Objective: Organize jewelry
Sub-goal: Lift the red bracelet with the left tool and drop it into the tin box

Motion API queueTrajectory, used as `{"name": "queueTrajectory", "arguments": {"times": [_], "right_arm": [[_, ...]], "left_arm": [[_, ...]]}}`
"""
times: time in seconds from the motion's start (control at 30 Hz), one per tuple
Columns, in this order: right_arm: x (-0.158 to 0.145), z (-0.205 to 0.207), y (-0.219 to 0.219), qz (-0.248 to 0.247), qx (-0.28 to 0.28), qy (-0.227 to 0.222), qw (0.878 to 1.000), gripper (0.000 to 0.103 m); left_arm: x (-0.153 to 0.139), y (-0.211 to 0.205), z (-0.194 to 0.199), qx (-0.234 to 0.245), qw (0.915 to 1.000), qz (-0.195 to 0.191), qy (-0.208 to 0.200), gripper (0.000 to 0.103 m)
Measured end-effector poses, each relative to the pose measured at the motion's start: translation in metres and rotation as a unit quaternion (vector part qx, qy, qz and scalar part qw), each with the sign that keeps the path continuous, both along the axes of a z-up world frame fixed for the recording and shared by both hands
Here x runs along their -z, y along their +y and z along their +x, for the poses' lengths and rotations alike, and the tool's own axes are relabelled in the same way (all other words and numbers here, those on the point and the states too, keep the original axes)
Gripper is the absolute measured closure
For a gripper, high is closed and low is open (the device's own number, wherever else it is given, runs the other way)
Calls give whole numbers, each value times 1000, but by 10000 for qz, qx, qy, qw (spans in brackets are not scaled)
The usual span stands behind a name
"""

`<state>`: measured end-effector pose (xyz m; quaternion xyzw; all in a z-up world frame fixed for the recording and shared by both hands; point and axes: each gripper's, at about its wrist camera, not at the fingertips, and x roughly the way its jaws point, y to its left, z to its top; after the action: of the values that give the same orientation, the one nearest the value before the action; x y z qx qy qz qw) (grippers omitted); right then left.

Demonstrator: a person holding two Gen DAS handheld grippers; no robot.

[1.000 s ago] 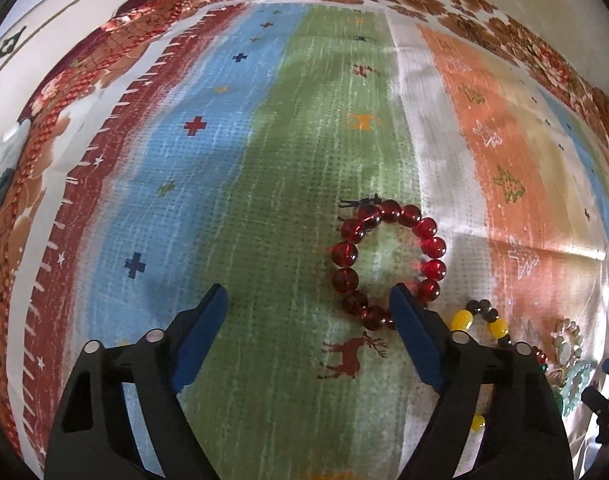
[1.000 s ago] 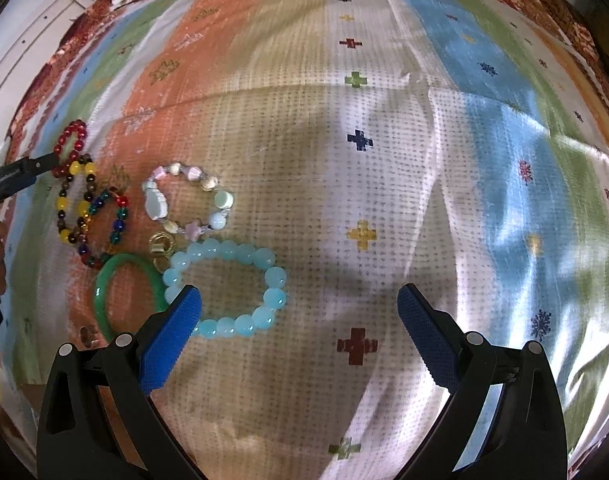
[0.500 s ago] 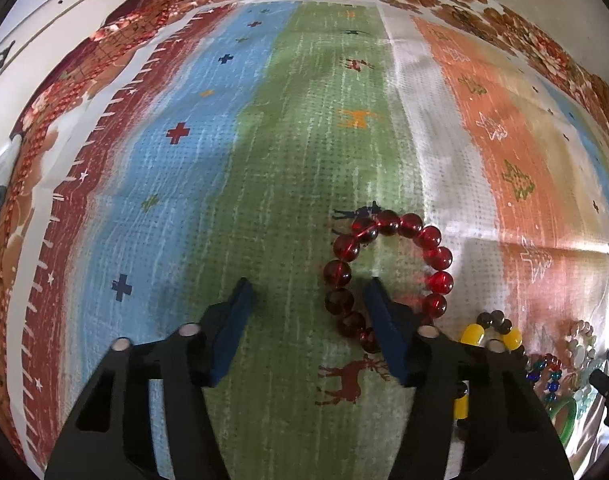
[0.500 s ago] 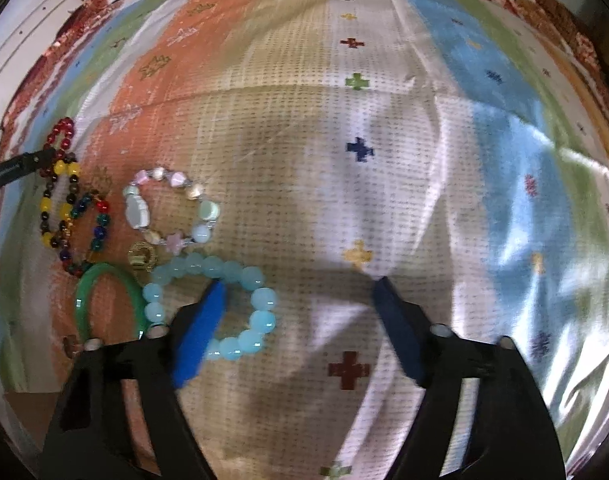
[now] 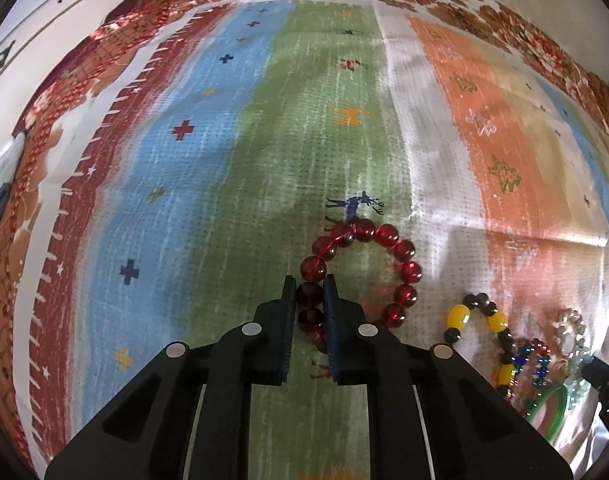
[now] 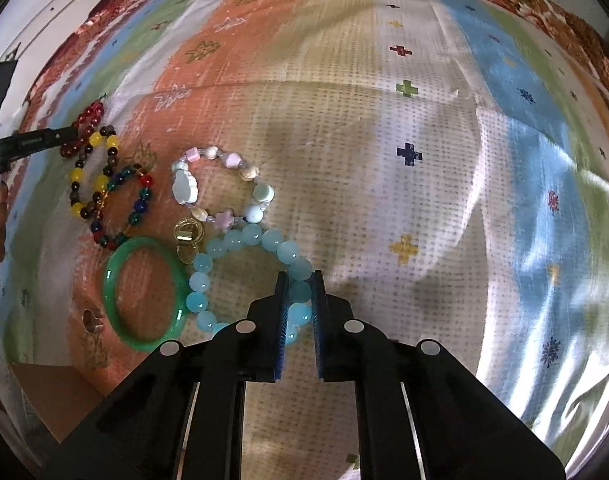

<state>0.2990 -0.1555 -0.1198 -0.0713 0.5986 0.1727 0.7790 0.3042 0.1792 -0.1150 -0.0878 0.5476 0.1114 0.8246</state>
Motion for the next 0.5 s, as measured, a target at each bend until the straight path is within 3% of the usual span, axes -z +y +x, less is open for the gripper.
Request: {"name": "queueTrajectory", "arguments": {"times": [0.5], "right_arm": [[-56, -37, 4, 462, -227, -703, 9962, 91]], "left_arm": [[-54, -18, -36, 97, 9975, -411, -573, 90]]}}
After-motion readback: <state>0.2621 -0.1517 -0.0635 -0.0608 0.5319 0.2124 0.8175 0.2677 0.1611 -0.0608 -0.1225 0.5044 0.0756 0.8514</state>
